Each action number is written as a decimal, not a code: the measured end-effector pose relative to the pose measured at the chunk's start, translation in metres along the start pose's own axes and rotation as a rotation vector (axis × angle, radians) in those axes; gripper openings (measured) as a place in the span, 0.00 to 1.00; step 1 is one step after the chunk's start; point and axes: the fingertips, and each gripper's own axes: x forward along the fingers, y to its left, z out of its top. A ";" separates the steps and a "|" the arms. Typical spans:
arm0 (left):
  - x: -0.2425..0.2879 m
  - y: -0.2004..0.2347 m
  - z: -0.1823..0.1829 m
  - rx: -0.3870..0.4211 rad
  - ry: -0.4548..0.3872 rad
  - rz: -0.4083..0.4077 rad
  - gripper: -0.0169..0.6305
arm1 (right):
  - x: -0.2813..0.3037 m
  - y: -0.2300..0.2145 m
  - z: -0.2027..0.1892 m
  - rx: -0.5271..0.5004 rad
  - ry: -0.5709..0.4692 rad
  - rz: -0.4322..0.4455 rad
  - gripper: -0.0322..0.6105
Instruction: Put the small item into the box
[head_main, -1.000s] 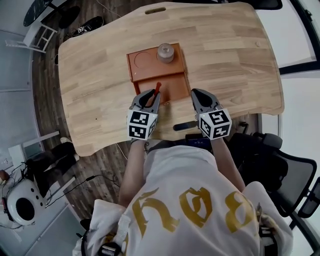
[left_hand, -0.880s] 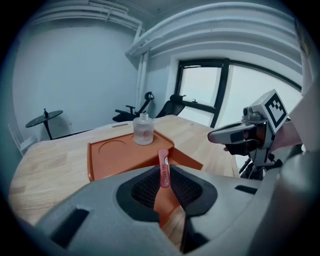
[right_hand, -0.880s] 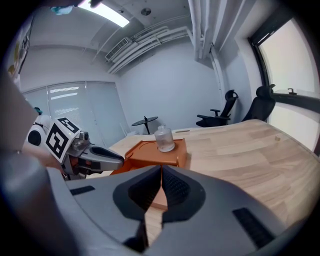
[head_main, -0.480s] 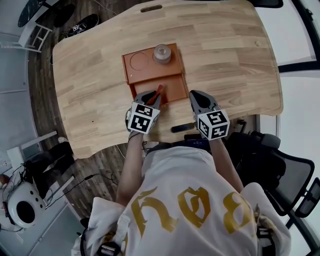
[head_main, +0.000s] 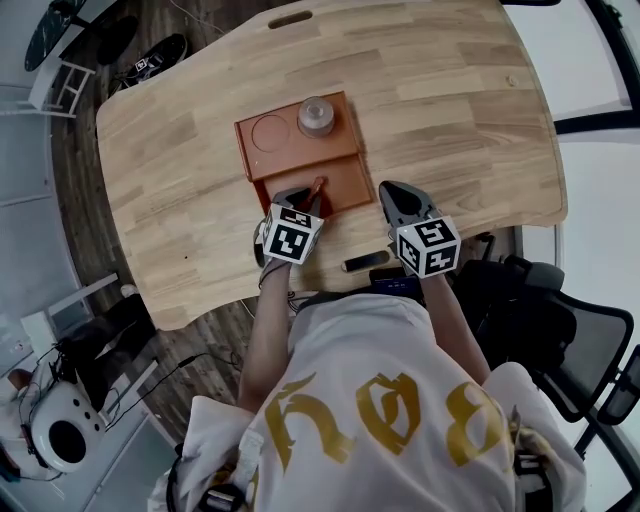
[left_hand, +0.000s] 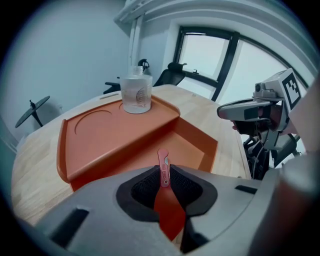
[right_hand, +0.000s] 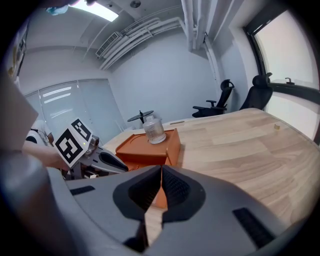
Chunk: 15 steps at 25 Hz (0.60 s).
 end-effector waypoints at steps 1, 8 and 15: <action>0.003 0.001 -0.001 0.001 0.009 0.004 0.12 | 0.000 -0.002 -0.001 0.007 0.002 -0.002 0.07; 0.017 0.005 -0.006 0.021 0.082 -0.001 0.12 | -0.004 -0.017 -0.011 0.051 0.016 -0.040 0.07; 0.026 0.004 -0.009 0.015 0.111 0.003 0.12 | -0.006 -0.028 -0.017 0.102 0.015 -0.050 0.07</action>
